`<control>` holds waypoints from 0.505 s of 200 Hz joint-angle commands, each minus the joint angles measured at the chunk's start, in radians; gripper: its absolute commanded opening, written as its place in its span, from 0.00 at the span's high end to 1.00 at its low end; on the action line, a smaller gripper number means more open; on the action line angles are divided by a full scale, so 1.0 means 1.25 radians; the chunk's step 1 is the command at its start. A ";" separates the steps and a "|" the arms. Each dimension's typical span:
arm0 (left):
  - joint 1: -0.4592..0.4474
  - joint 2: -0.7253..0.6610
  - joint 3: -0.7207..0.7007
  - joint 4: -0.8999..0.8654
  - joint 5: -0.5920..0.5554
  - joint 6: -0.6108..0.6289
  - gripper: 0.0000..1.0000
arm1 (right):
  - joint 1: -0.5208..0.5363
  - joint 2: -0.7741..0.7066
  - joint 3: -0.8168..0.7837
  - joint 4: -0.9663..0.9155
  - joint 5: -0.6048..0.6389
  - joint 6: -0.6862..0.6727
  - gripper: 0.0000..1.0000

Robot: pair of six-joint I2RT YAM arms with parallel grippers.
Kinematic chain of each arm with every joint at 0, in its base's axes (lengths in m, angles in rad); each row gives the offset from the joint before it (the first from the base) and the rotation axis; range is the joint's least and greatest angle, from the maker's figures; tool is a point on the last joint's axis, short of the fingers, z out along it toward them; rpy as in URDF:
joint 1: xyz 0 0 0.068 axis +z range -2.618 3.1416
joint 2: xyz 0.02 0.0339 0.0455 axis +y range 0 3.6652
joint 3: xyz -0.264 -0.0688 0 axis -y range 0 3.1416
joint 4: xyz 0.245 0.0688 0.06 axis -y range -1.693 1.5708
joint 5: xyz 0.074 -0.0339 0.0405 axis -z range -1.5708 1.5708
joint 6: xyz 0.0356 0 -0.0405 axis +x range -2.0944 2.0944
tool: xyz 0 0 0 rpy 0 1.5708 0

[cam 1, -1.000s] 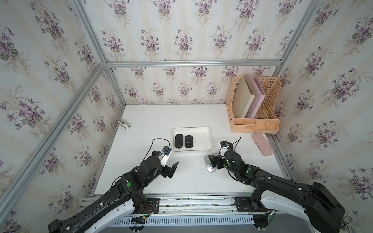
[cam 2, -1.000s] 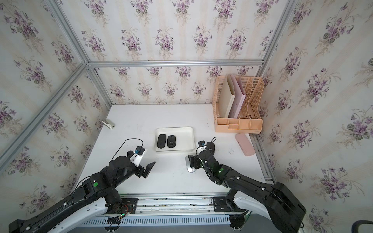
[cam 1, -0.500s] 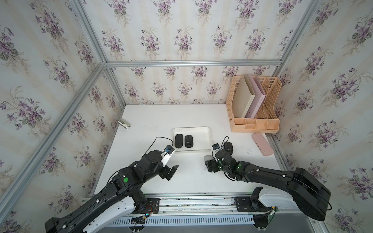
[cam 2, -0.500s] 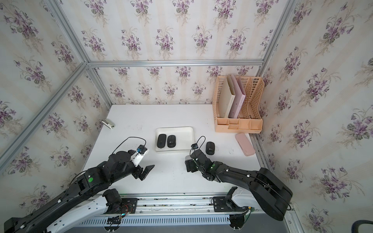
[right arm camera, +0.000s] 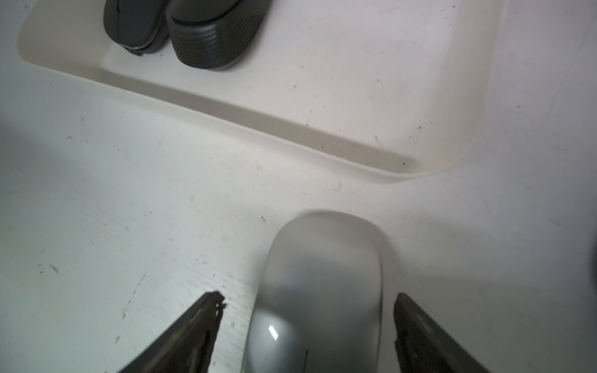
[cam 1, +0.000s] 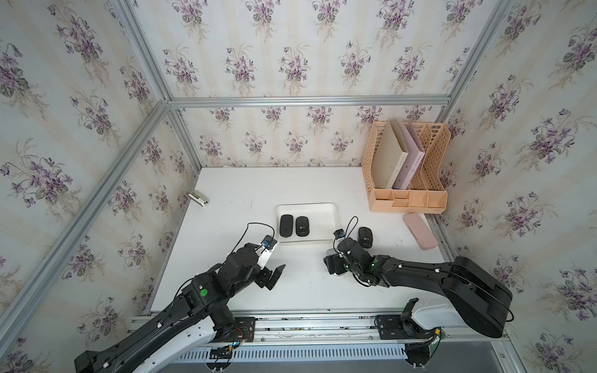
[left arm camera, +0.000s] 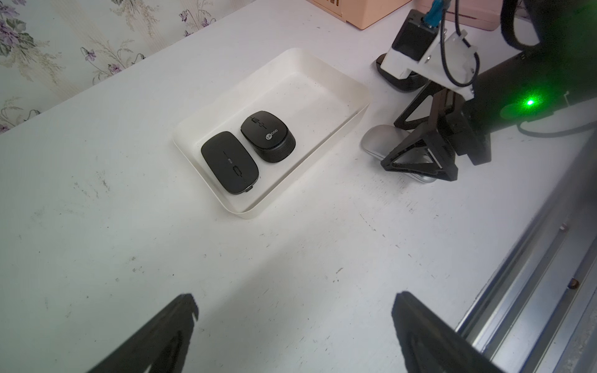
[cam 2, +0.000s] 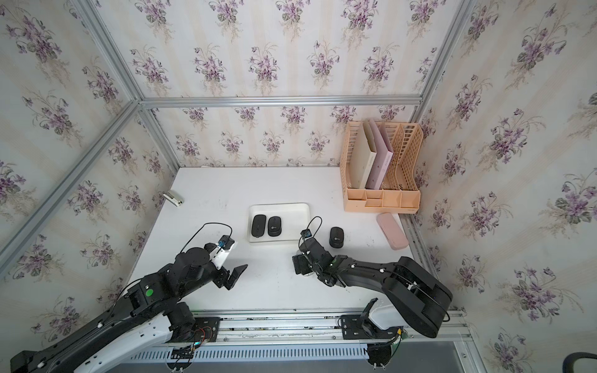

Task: Put the mouse in the storage box
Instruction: Pick up the mouse from the center of the board.

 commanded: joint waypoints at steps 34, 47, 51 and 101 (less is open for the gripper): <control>0.001 -0.047 0.146 -0.116 -0.044 -0.029 0.01 | 0.002 0.059 0.031 -0.001 0.004 -0.013 0.16; 0.001 -0.042 0.161 -0.163 -0.071 -0.011 0.01 | 0.003 0.072 0.035 0.003 0.003 -0.012 0.17; 0.001 -0.043 0.153 -0.154 -0.079 -0.012 0.01 | 0.003 0.074 0.035 0.005 0.002 -0.012 0.17; 0.001 0.010 0.128 -0.077 0.036 0.017 0.01 | 0.004 0.073 0.028 0.000 0.013 -0.006 0.25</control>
